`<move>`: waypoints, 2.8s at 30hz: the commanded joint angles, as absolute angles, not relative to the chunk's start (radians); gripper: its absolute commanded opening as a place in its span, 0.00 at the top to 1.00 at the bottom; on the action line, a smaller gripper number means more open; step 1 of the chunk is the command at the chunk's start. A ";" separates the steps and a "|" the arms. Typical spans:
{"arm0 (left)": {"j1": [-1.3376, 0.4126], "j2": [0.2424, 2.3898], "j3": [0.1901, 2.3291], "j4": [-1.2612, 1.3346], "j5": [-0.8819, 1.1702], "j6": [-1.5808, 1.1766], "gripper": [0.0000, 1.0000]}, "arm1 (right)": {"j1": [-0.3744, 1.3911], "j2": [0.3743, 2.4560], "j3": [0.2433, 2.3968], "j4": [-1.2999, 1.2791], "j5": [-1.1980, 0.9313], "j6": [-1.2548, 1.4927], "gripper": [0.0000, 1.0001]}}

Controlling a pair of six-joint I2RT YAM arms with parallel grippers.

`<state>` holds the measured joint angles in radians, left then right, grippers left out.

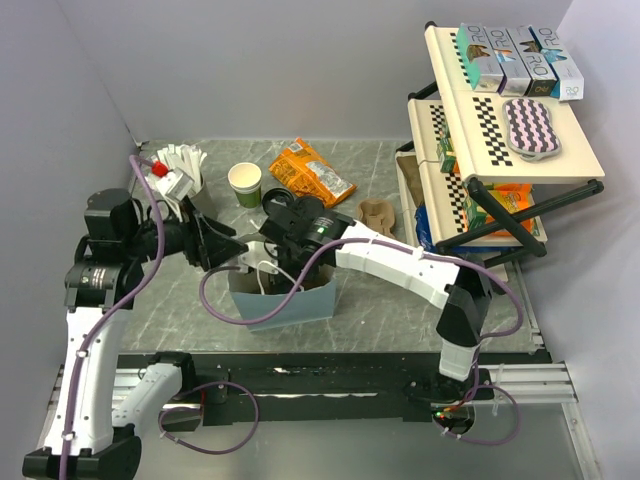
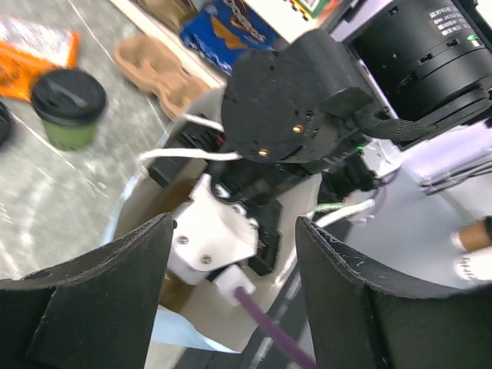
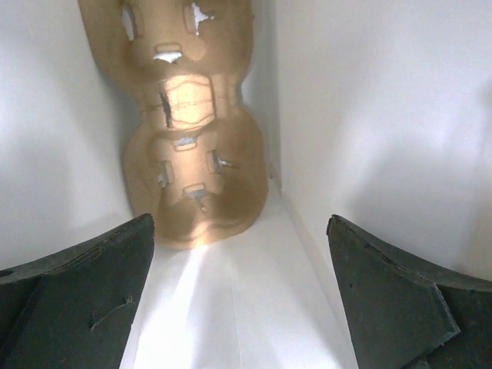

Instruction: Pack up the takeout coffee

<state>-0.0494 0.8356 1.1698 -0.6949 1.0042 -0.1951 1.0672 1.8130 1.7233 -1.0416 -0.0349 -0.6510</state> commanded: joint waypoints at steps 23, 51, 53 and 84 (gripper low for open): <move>-0.049 1.130 1.359 -0.992 0.960 0.455 0.21 | 1.042 1.442 1.623 -0.752 -0.172 -0.764 0.01; -0.158 1.215 1.534 -1.374 1.042 0.626 0.22 | 0.959 1.267 1.625 -0.785 -0.279 -0.667 0.13; -0.167 1.169 1.464 -1.368 1.040 0.661 0.20 | 0.947 1.284 1.620 -0.830 -0.310 -0.670 0.15; -0.276 1.155 1.468 -1.068 0.786 0.541 0.99 | 0.867 1.477 1.641 -0.726 -0.410 -0.718 1.00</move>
<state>-0.2729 1.2060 1.3846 -1.1397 0.8539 0.5152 0.8742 1.4658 1.5715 -0.8288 -0.4252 -0.7250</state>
